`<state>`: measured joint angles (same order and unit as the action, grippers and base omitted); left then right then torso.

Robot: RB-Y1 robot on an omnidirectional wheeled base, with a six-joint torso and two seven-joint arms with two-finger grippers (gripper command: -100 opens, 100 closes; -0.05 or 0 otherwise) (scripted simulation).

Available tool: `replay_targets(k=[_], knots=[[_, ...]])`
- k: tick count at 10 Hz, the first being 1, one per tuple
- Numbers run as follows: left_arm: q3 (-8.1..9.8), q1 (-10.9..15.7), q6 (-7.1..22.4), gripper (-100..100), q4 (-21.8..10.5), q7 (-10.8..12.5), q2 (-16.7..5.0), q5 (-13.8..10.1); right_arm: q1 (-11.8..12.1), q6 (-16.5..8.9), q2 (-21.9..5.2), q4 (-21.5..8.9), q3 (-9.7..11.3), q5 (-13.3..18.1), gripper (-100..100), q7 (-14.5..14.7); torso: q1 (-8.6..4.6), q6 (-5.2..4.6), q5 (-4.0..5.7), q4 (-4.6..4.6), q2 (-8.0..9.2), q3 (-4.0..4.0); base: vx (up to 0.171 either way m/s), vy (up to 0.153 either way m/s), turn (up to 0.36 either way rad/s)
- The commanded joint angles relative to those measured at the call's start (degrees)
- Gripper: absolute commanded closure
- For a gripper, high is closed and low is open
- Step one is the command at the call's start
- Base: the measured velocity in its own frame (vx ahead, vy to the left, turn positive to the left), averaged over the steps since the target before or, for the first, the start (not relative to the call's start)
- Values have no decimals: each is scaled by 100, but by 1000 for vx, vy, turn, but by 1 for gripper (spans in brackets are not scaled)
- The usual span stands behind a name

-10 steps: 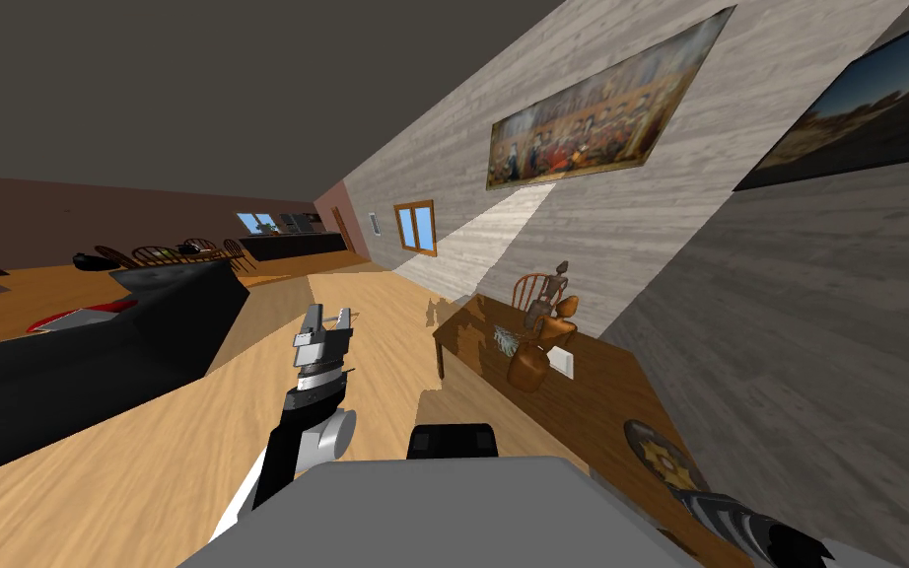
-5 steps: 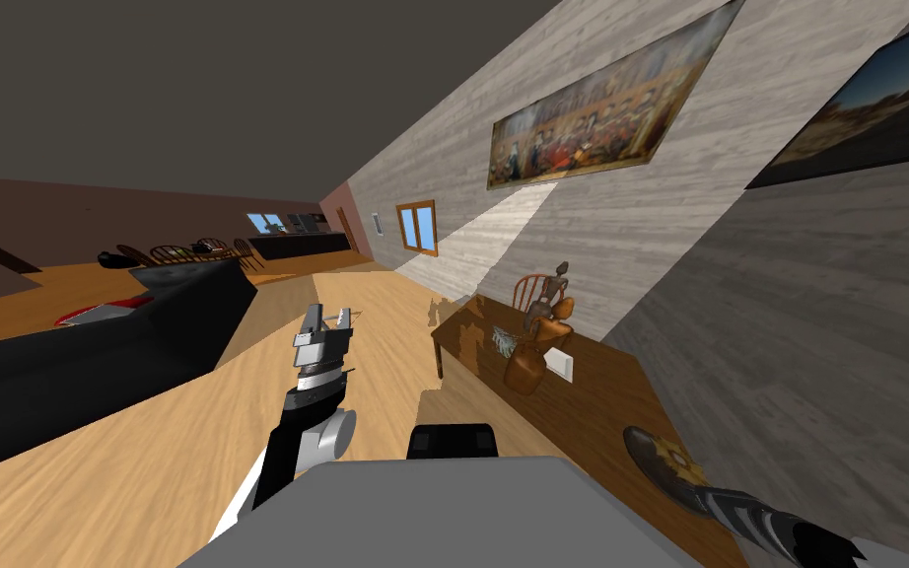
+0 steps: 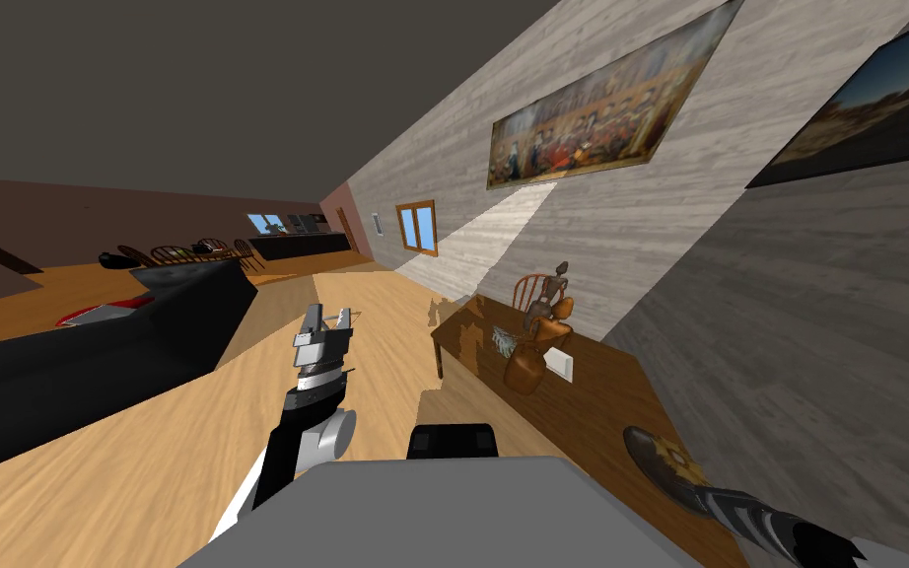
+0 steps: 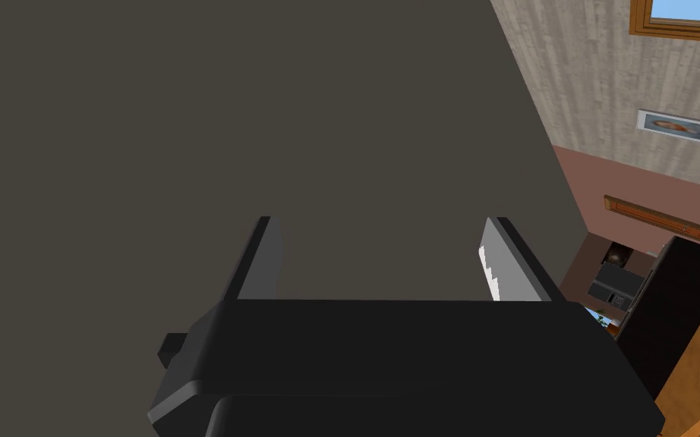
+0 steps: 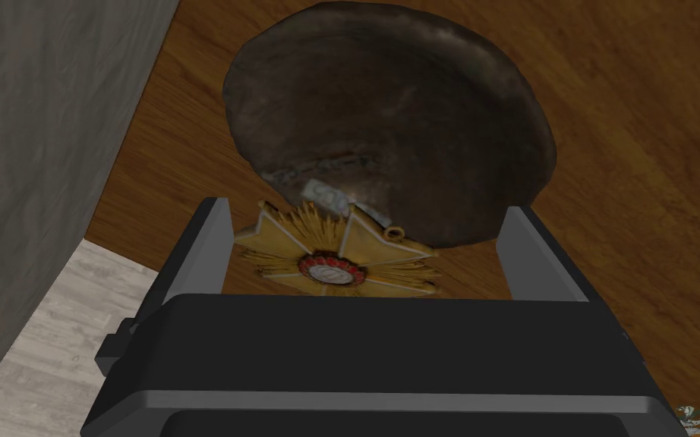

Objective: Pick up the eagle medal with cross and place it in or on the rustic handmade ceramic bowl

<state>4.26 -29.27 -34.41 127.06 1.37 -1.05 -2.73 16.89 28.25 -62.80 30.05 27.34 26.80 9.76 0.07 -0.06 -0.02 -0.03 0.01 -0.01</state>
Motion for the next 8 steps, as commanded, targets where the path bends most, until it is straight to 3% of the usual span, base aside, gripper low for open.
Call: replay_targets(k=[1, 7, 8], knots=[[0, 0, 0, 0, 0, 0, 0, 0, 34, 105, -158, 45, 10, -10, -100, -66, 0, 0, 0, 0, 0, 0, 15, 22, -56], [0, 0, 0, 0, 0, 0, 0, 0, 171, 526, -790, 226, 50, -51, -100, -330, 15, 0, -5, 2, -8, 4, 24, 41, -53], [0, 0, 0, 0, 0, 0, 0, 0, 171, 526, -790, 226, 50, -51, -100, -330, 16, -1, -4, 2, -8, 5, 17, 33, -25]])
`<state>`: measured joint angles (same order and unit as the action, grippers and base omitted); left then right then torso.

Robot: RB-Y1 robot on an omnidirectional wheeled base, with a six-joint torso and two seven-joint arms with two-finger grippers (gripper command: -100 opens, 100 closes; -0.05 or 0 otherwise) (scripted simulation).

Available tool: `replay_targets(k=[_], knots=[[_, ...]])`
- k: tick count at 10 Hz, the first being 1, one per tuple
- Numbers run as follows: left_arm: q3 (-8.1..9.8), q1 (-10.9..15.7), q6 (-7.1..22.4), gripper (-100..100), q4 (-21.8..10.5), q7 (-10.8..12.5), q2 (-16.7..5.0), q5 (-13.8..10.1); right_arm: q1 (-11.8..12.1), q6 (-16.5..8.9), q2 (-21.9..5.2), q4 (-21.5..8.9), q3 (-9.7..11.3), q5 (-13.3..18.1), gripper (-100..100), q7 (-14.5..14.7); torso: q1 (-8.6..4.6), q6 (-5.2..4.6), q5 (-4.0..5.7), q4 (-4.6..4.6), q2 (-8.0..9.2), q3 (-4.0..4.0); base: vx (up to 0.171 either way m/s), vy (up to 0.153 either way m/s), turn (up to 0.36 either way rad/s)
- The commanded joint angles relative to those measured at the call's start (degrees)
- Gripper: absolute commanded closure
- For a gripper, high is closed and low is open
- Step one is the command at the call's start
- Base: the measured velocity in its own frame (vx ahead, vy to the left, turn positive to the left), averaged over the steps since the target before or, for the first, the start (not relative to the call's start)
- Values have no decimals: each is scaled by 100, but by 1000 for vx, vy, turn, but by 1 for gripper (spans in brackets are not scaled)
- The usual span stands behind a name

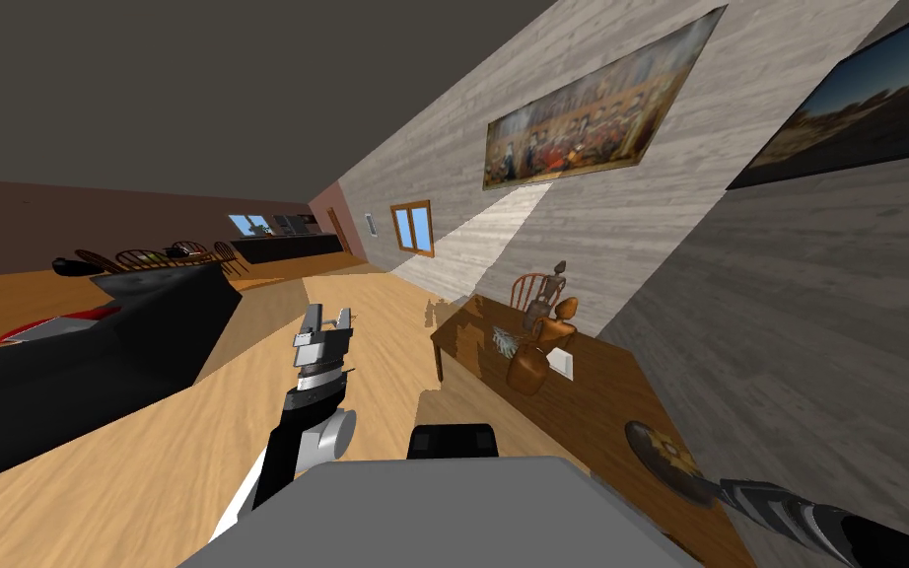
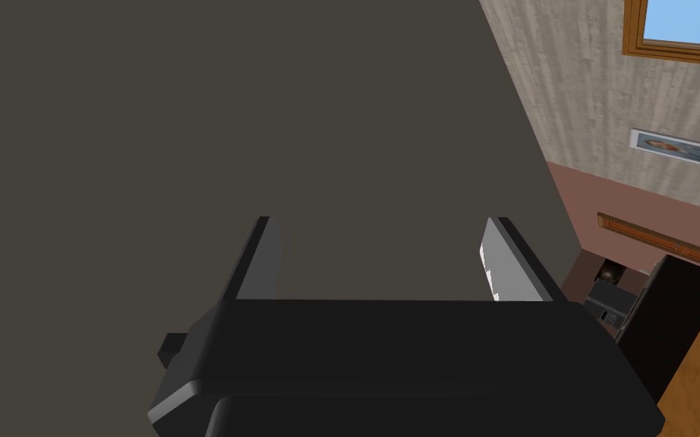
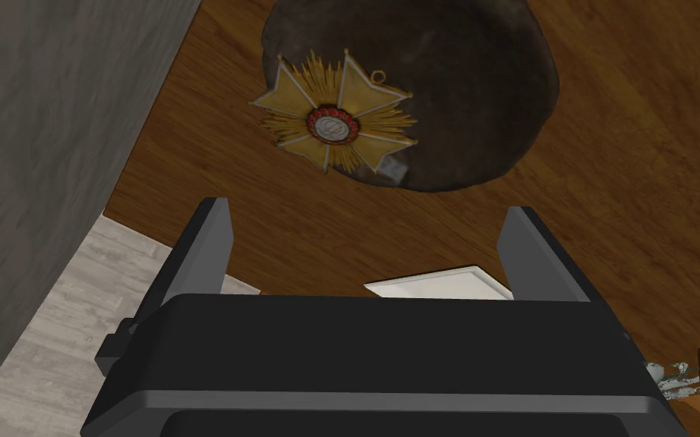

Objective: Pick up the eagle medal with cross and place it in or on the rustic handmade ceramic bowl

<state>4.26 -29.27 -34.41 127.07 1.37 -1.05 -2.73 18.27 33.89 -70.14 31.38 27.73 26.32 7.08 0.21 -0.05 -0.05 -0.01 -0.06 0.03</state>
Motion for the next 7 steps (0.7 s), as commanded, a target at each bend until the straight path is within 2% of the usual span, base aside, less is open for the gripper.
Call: replay_targets(k=[1, 2, 7], knots=[[0, 0, 0, 0, 0, 0, 0, 0, 0, 0, 0, 0, 0, 0, -100, 0, 0, 0, 0, 0, 0, 0, 6, 12, 0], [0, 0, 0, 0, 0, 0, 0, 0, 7, -6, -10, 19, 1, -1, 0, -16, -7, 0, 2, 0, 3, -2, 0, 0, 0], [0, 0, 0, 0, 0, 0, 0, 0, 6, -6, -9, 17, 1, -1, 0, -15, -14, -1, 4, -2, 7, -4, 0, 0, 0]])
